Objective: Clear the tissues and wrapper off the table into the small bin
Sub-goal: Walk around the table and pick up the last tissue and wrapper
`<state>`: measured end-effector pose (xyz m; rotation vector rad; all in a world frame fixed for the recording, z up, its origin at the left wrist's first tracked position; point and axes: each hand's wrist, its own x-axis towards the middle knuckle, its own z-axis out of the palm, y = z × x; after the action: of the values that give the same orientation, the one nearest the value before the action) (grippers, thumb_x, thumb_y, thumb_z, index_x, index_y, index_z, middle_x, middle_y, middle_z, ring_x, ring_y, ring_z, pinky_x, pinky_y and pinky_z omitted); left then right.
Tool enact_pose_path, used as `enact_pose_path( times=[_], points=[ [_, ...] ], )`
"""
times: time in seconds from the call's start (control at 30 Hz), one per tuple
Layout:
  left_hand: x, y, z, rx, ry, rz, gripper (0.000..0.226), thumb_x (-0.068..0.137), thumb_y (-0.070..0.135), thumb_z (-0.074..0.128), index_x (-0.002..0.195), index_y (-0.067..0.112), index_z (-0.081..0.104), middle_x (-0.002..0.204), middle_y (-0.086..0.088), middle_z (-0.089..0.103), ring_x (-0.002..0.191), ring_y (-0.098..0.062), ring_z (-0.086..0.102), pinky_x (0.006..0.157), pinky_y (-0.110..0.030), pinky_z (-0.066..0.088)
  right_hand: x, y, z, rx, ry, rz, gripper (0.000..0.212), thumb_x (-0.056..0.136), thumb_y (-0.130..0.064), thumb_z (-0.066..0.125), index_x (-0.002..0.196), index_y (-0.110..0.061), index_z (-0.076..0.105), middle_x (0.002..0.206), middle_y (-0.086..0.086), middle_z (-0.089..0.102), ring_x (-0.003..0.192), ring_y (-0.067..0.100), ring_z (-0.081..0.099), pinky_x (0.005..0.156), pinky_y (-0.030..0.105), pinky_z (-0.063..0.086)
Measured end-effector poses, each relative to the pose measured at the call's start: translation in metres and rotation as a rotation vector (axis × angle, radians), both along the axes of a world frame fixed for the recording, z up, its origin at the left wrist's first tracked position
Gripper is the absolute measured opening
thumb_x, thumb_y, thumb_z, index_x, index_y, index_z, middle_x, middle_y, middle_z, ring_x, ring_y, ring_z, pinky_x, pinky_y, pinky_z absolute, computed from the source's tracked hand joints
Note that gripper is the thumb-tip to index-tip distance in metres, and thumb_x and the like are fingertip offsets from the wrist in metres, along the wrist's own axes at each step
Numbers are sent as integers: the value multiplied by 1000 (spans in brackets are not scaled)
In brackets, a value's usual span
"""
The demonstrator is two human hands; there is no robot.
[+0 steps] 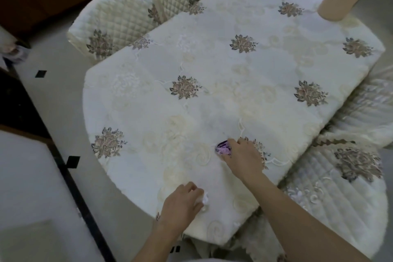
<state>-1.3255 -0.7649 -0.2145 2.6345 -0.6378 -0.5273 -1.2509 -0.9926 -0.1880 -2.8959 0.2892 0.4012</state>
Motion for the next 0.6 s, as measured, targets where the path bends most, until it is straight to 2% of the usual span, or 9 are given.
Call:
enact_pose_path(
  times=[0.1, 0.17, 0.27, 0.33, 0.47, 0.6],
  points=[
    [0, 1, -4, -4, 33, 18, 23, 87, 38, 60, 109, 31, 56, 106, 9, 54, 91, -14, 54, 62, -36, 52, -1, 2, -5, -31, -43, 22, 41, 88, -54, 54, 113, -23, 63, 107, 2, 64, 103, 25, 55, 74, 34, 43],
    [0, 4, -6, -15, 38, 35, 21, 86, 35, 62, 105, 30, 56, 99, 7, 55, 84, -15, 56, 55, -37, 51, 0, 2, -7, -38, -50, 22, 35, 87, -49, 59, 107, -22, 65, 100, 1, 65, 99, 24, 55, 70, 33, 42],
    [-2, 7, -11, -17, 5, 41, 12, 83, 33, 65, 93, 29, 59, 86, 9, 54, 67, -10, 54, 42, -27, 37, 1, 3, -11, -46, -41, 25, 31, 81, -44, 70, 96, -17, 66, 89, 3, 65, 90, 27, 58, 66, 35, 45],
    [-2, 9, -12, -36, -26, 74, 6, 87, 31, 63, 87, 26, 60, 83, 10, 53, 63, -7, 49, 43, -24, 30, 0, 1, -14, -42, -46, 18, 31, 76, -40, 76, 88, -14, 66, 80, 6, 65, 83, 30, 59, 62, 37, 47],
    [6, 12, -5, -127, -7, 229, 20, 96, 37, 51, 85, 22, 58, 83, 12, 49, 64, -7, 49, 50, -30, 43, -9, -3, -22, -43, -92, -9, 27, 78, -36, 72, 87, -12, 63, 77, 9, 66, 80, 32, 60, 63, 39, 49],
    [22, 14, 8, -205, 50, 349, 19, 99, 38, 48, 90, 24, 57, 84, 12, 54, 71, -7, 53, 60, -31, 46, -20, -5, -28, -40, -145, -42, 17, 78, -25, 70, 77, -14, 57, 72, 6, 64, 74, 32, 58, 64, 39, 47]
  ],
)
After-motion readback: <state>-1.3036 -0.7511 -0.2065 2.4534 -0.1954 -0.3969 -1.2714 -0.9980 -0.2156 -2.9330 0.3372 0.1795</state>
